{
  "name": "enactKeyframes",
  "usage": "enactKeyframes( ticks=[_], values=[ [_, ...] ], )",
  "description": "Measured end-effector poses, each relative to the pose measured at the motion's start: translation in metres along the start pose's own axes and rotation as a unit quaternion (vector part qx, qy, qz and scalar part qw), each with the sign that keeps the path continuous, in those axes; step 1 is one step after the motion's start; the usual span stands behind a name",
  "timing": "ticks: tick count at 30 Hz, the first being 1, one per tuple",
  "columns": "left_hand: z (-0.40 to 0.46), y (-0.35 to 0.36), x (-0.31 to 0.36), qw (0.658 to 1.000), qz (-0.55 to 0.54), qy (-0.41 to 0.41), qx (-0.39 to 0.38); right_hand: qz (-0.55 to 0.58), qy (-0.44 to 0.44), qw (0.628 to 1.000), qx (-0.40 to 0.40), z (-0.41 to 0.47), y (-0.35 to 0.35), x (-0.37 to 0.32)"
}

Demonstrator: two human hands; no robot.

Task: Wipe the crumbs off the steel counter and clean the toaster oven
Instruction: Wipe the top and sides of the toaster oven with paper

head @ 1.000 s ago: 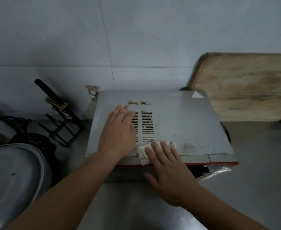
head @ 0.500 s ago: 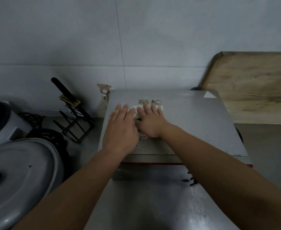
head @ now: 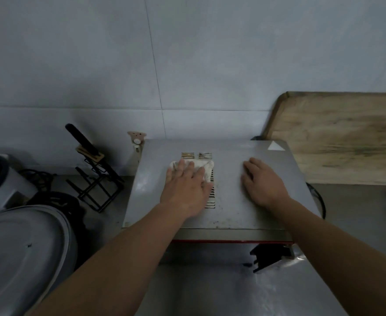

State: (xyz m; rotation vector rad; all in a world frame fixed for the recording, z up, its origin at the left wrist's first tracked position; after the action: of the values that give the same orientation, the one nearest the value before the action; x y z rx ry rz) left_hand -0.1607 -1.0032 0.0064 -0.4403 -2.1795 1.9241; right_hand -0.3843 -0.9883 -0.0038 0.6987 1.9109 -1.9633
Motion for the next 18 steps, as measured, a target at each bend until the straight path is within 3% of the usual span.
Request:
enactKeyframes(
  ticks=[4, 18],
  values=[
    [0.010, 0.015, 0.005, 0.999, 0.009, -0.006, -0.041, -0.048, -0.025, 0.998, 0.016, 0.000, 0.010, 0.004],
    [0.052, 0.017, 0.002, 1.000, -0.010, -0.003, -0.016, -0.038, -0.031, 0.998, 0.029, 0.002, 0.008, 0.007]
  ],
)
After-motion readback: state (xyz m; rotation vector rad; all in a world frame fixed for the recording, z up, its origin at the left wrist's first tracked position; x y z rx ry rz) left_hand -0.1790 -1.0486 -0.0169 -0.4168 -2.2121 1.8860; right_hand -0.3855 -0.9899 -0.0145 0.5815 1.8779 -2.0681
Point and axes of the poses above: each hand's wrist, its own z-axis towards the middle knuckle, its own y-axis out of the palm, x = y × z, the point moved 2 cm from there along z, towards the middle knuckle, and after that the axes turned 13 degrees about z, right-handed, at the moved point
